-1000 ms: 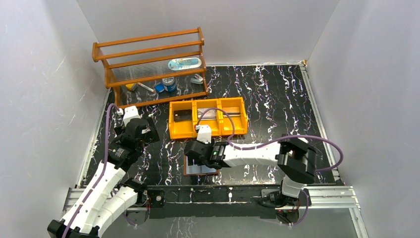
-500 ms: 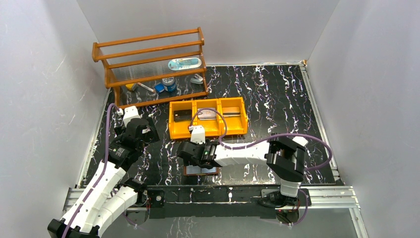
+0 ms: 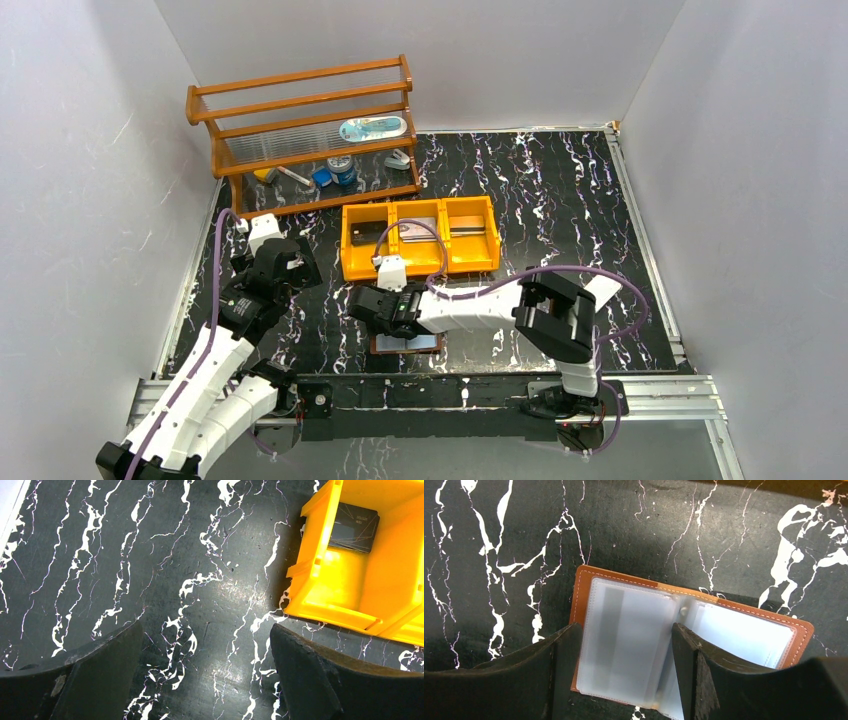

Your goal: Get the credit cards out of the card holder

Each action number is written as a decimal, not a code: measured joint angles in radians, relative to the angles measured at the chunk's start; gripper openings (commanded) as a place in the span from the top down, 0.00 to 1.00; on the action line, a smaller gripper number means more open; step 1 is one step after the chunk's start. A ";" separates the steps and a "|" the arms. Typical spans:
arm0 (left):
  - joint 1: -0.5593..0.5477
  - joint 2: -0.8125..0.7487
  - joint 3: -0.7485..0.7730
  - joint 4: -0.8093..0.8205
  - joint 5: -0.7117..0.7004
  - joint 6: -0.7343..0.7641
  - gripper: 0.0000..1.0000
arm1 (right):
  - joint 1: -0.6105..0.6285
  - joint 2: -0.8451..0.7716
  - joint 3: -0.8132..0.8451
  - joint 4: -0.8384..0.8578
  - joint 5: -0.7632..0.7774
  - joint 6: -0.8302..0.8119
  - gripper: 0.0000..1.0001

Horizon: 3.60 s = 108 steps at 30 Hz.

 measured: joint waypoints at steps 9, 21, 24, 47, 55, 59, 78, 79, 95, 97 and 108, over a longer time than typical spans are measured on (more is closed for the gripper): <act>0.000 0.000 0.000 0.000 0.000 0.000 0.02 | 0.000 0.040 0.039 -0.045 0.010 0.011 0.39; 0.000 0.000 0.000 0.000 0.003 0.000 0.02 | -0.035 -0.043 -0.107 0.147 -0.089 0.008 0.46; 0.000 0.000 0.000 0.000 0.010 0.001 0.02 | -0.058 -0.068 -0.149 0.198 -0.137 0.016 0.46; 0.000 0.054 -0.178 0.246 0.914 -0.141 0.15 | -0.208 -0.191 -0.502 0.706 -0.439 0.219 0.53; 0.000 0.124 -0.244 0.342 1.015 -0.194 0.19 | -0.218 -0.192 -0.531 0.748 -0.452 0.248 0.56; 0.000 0.156 -0.286 0.401 1.046 -0.208 0.24 | -0.227 -0.193 -0.553 0.783 -0.465 0.267 0.57; -0.121 0.272 -0.357 0.543 1.004 -0.248 0.27 | -0.251 -0.193 -0.596 0.854 -0.509 0.316 0.56; -0.130 0.274 -0.364 0.548 0.993 -0.248 0.27 | -0.252 -0.193 -0.599 0.862 -0.510 0.317 0.56; -0.176 0.325 -0.369 0.645 0.966 -0.242 0.28 | -0.272 -0.197 -0.637 0.926 -0.540 0.357 0.54; -0.177 0.325 -0.369 0.648 0.963 -0.243 0.29 | -0.274 -0.197 -0.645 0.932 -0.541 0.358 0.55; -0.178 0.346 -0.379 0.698 0.977 -0.240 0.32 | -0.285 -0.197 -0.676 0.990 -0.563 0.384 0.47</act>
